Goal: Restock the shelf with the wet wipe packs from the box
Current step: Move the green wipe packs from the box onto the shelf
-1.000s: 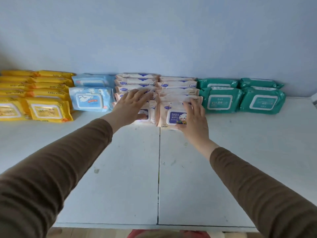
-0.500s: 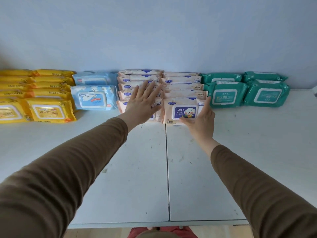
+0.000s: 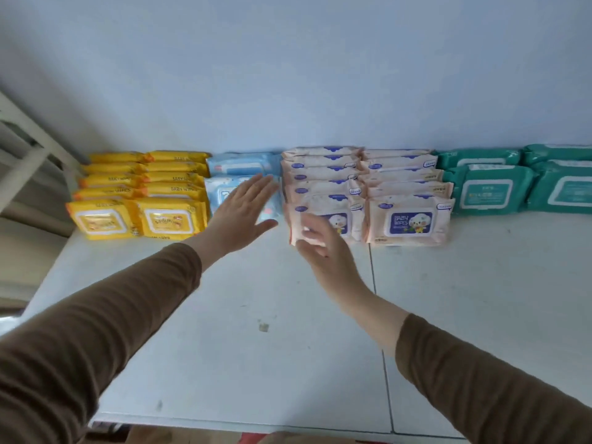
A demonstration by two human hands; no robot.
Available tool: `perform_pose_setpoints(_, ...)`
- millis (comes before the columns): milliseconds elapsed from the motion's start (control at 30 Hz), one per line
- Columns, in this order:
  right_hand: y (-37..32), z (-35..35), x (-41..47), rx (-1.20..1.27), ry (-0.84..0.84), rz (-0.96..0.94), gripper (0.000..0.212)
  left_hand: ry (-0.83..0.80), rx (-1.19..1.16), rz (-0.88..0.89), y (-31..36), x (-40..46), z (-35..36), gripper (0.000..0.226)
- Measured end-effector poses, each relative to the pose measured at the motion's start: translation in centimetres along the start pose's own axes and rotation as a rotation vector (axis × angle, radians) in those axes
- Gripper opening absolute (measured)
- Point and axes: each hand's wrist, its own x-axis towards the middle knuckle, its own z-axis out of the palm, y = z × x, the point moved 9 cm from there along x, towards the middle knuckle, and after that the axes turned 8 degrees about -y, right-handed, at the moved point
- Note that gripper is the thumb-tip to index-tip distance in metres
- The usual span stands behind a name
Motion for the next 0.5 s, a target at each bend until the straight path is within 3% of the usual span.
perform_pose_setpoints(100,2.5,7.1,3.2,0.372,-0.036,0.382,0.054,-0.117,0.084,-0.081,-6.6,-1.4,0.6,0.094)
perform_pose_setpoints(167,3.5,9.7,5.4,0.558,0.079,0.505,0.063,-0.189,0.132,-0.084,-9.1,-1.1,1.4,0.107)
perform_pose_setpoints(333,4.8,10.8,9.7,0.6,0.469,0.453,0.074,-0.224,0.179,-0.019,-10.8,1.6,2.4,0.112)
perform_pose_setpoints(500,5.1,11.2,10.9,0.365,0.456,0.397,0.07,-0.253,0.168,-0.044,-10.8,1.6,3.0,0.111)
